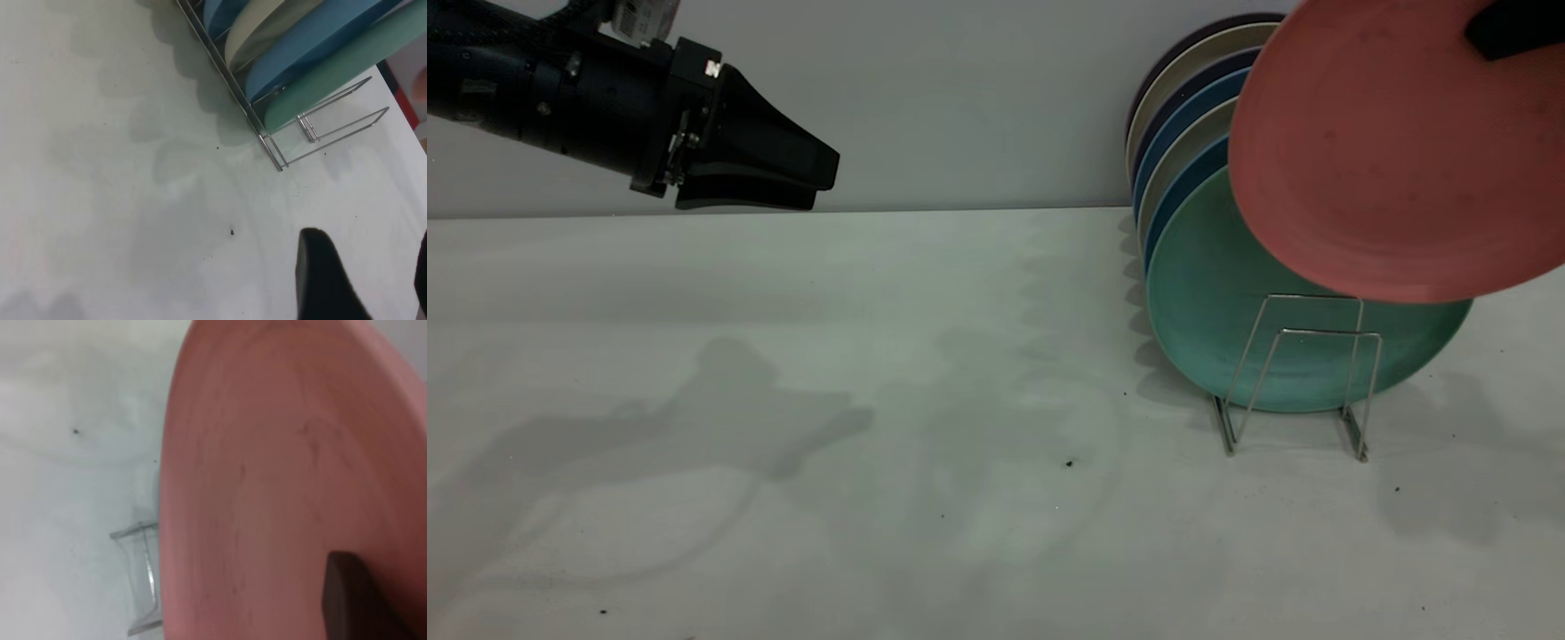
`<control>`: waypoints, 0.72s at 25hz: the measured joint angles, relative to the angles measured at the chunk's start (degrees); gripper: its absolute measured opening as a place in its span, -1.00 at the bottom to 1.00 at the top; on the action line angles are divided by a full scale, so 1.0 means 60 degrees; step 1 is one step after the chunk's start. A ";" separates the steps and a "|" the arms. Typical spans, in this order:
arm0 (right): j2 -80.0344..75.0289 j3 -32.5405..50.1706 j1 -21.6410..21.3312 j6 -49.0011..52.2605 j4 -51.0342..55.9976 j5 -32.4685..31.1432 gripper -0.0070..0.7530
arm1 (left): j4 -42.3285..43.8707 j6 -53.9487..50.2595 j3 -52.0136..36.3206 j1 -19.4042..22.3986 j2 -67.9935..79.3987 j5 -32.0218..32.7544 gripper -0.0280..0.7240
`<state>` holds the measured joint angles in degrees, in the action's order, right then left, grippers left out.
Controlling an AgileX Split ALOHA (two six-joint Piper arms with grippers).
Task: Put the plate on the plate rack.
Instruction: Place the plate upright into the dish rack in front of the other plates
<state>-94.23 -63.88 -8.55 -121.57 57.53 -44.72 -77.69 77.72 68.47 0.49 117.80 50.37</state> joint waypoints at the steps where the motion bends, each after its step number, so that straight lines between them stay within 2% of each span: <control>1: -0.0088 -0.0087 0.0000 0.0000 0.0000 0.0000 -0.67 | 0.0000 0.0000 0.0000 0.0000 0.0000 -0.0010 0.07; 11: -0.0778 -0.0399 0.0811 0.0000 -0.0007 0.0563 -0.67 | 0.0000 0.0000 0.0000 0.0000 0.0000 -0.0041 0.07; 18: -0.1326 -0.0409 0.0866 0.0000 -0.0019 0.0729 -0.67 | 0.0000 0.0000 0.0000 0.0000 0.0000 -0.0041 0.07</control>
<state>-102.19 -66.33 -3.35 -121.57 57.42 -40.34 -77.69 77.72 68.47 0.49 117.80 50.12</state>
